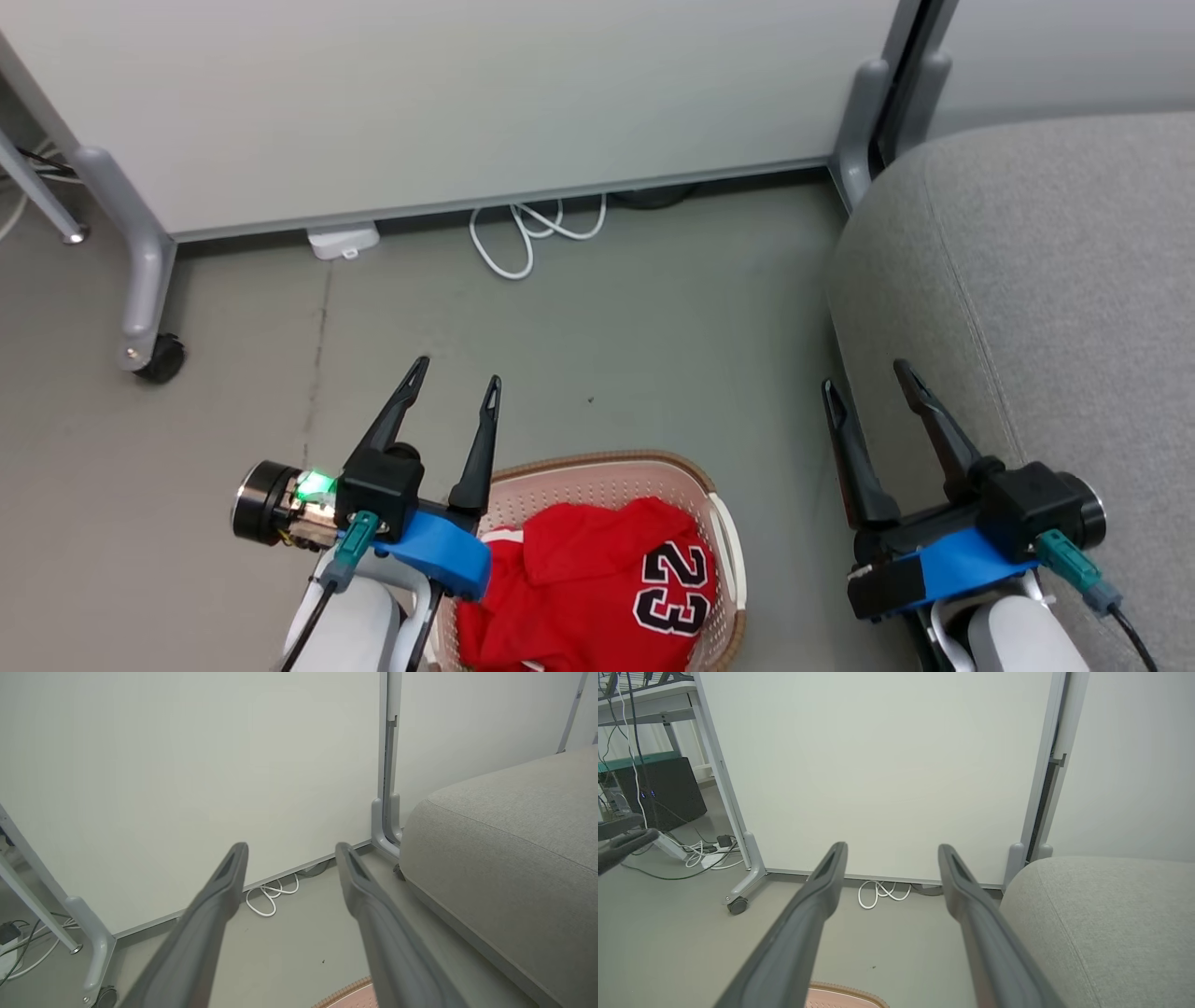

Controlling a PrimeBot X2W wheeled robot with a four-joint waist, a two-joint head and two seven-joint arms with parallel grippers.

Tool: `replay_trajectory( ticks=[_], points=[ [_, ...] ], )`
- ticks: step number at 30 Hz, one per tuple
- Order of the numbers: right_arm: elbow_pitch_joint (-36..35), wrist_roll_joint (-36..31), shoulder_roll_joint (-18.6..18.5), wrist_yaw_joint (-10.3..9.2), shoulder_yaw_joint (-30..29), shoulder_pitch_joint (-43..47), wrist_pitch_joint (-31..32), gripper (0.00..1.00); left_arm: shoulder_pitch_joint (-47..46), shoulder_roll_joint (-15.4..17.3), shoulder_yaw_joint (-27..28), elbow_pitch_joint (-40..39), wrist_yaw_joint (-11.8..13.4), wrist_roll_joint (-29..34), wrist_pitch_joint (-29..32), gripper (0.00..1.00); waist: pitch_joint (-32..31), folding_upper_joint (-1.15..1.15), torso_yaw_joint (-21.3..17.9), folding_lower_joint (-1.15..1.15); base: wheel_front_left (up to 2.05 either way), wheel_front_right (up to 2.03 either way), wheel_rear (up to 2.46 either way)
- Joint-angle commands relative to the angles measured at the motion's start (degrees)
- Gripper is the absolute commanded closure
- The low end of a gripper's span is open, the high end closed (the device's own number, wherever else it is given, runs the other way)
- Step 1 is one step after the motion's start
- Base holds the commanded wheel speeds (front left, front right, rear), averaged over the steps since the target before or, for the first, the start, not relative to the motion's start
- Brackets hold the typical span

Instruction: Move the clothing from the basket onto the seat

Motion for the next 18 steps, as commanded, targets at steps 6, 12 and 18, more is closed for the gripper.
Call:
replay_trajectory(
  ticks=[6, 12, 18],
  points=[
    [-2.1, 0.7, -0.3, 0.13, 1.0, -3.8, -0.2, 0.00, -6.2, 1.6, -2.3, 6.0, -1.8, 1.1, -0.2, 0.00, 7.1, 0.00, -4.5, 0.00, 0.00, 0.00, 0.00],
    [-4.2, 1.7, -0.3, 0.13, 1.7, -6.6, -0.2, 0.00, -11.5, 3.0, -5.4, 12.9, -2.9, 1.6, -0.2, 0.00, 12.7, 0.00, -7.3, 0.00, 0.00, 0.00, 0.00],
    [-6.1, 1.9, -0.3, 0.13, 1.9, -8.9, -0.2, 0.00, -16.7, 4.1, -10.2, 19.8, -3.3, 2.0, -0.2, 0.00, 18.1, 0.00, -8.9, 0.00, 0.00, 0.00, 0.00]
  ],
)
